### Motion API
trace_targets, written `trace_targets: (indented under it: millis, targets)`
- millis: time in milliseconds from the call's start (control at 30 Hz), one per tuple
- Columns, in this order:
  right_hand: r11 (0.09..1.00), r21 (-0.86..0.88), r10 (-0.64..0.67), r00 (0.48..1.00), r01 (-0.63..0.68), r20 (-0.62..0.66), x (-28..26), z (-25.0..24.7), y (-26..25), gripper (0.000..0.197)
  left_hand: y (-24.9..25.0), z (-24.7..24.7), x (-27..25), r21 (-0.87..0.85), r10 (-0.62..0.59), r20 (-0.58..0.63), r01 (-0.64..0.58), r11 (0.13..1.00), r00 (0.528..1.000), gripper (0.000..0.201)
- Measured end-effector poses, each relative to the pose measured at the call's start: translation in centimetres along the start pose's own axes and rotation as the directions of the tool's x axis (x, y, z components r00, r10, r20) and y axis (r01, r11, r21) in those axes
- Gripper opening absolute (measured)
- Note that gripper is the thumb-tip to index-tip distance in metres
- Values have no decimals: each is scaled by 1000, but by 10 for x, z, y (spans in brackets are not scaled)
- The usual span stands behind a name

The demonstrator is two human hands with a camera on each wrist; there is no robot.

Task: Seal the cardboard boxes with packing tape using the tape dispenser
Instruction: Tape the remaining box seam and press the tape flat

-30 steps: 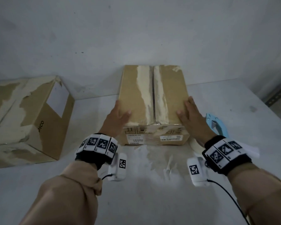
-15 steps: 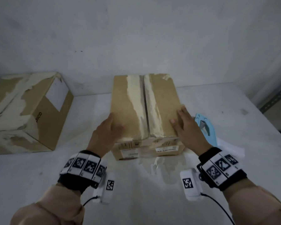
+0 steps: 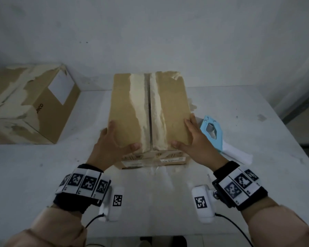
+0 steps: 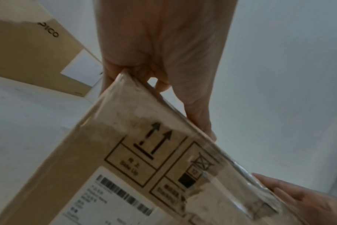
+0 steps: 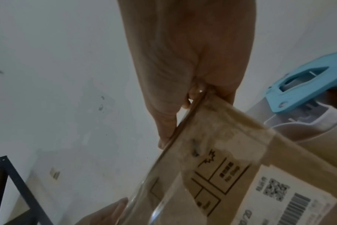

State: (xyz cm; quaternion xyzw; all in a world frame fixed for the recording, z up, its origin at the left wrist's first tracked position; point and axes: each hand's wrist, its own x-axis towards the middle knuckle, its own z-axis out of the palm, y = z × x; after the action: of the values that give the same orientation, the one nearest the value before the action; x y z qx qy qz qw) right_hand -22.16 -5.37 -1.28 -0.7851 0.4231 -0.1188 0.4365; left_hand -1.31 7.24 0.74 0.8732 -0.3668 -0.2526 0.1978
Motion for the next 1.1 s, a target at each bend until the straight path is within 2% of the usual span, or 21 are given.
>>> trace_targets:
  millis: [100, 200, 233, 300, 367, 400, 467, 567, 700, 767, 867, 967, 1033, 1100]
  targets:
    - [999, 2, -43, 998, 43, 53, 3, -7, 5, 84, -1, 1, 1, -19, -14, 5, 14, 1000, 1000, 109]
    - [993, 80, -91, 994, 86, 67, 4, -16, 16, 70, -1, 1, 4, -65, -12, -1, 12, 998, 1000, 109]
    - [988, 127, -88, 996, 83, 32, 4, -21, 20, 63, -1, 1, 5, -80, -14, -7, 13, 997, 1000, 109]
    - [979, 198, -18, 990, 46, -138, 2, -29, 36, 49, -1, 2, 8, -99, -24, -14, 23, 995, 1000, 110]
    - [990, 141, 62, 933, -12, -354, 2, -37, 60, 43, 0, 2, 11, -108, -37, -15, 35, 994, 999, 112]
    - [996, 62, 77, 911, -57, -406, 2, -40, 73, 43, 0, 2, 11, -110, -40, -18, 38, 993, 999, 112]
    - [980, -116, 108, 916, -164, -386, 2, -39, 98, 59, -1, 4, 10, -101, -40, -43, 35, 994, 998, 112]
    - [905, -368, 117, 958, -212, -263, 7, -29, 129, 102, -2, 9, 7, -75, -24, -91, 17, 997, 996, 109]
    - [740, -620, 120, 958, -262, -261, 12, -30, 141, 109, -1, 9, 6, -82, -20, -105, 12, 997, 994, 108]
    - [696, -667, 119, 958, -267, -259, 14, -33, 146, 105, -1, 9, 7, -99, -27, -102, 17, 995, 994, 112]
    - [762, -596, 121, 959, -254, -254, 16, -34, 149, 104, -2, 6, 9, -121, -15, -76, 6, 993, 997, 118]
    - [847, -493, 88, 966, -201, -242, 11, -37, 147, 100, -3, -6, 13, -88, 48, 44, -44, 995, 998, 145]
    - [929, -324, 74, 948, -178, -310, 4, -42, 145, 93, -5, -17, 20, -17, 93, 89, -92, 996, 992, 148]
    - [985, -118, 68, 909, -127, -411, -1, -52, 133, 81, -7, -29, 31, -14, 97, 71, -97, 995, 993, 141]
